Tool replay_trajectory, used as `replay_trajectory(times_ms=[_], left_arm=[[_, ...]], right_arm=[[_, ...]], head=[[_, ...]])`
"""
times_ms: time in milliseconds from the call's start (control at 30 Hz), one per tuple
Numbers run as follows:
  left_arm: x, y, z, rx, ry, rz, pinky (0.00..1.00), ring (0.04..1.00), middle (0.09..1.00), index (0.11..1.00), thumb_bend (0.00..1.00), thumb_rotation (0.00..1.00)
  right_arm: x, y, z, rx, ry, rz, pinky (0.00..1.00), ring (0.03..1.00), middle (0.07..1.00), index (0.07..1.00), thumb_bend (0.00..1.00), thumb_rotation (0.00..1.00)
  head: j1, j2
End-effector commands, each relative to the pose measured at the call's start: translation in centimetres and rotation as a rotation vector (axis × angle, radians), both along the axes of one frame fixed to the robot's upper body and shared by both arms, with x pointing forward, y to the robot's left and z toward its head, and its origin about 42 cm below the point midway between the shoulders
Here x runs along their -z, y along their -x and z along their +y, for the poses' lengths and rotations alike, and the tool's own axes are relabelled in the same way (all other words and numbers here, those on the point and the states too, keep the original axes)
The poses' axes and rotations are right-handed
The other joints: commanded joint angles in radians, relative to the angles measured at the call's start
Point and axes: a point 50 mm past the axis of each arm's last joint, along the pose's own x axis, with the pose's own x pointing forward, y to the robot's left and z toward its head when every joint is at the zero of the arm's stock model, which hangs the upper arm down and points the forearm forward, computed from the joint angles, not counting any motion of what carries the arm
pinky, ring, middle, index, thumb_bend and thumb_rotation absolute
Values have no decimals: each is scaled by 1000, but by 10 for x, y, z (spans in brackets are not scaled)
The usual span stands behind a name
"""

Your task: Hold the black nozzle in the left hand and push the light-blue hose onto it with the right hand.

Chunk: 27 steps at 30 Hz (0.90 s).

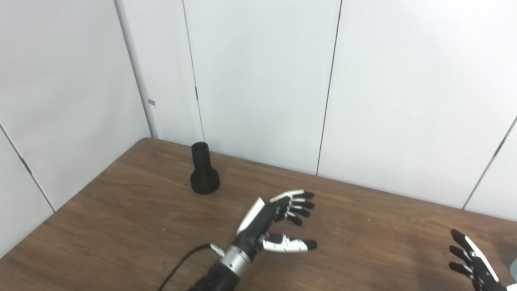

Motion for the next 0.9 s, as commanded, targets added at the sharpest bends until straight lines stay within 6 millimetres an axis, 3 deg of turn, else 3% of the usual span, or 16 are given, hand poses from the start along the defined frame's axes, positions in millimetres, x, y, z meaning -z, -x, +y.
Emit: replay_trajectory(times_ms=[0, 233, 500, 867], left_arm=[[-35, -1, 16, -18, -43, -75, 540, 669, 724, 738, 756, 88], [-78, -5, 65, -67, -210, -115, 622, 763, 808, 807, 759, 97], [-118, -15, 111, -202, -328, -204, 611, 727, 771, 789, 757, 97], [-143, -35, 172, -394, -374, -237, 636, 758, 793, 800, 778, 189]], right_arm=[[-16, -2, -1, -20, 16, -83, 764, 868, 924, 906, 638, 8], [-14, -6, -3, -29, 16, -76, 744, 857, 927, 910, 634, 15], [-15, -7, -6, -32, 17, -79, 743, 849, 930, 914, 625, 10], [-14, -10, -10, -34, 10, -80, 713, 840, 933, 916, 615, 0]], head=[[1, 0], [6, -8], [10, -10], [17, -10]])
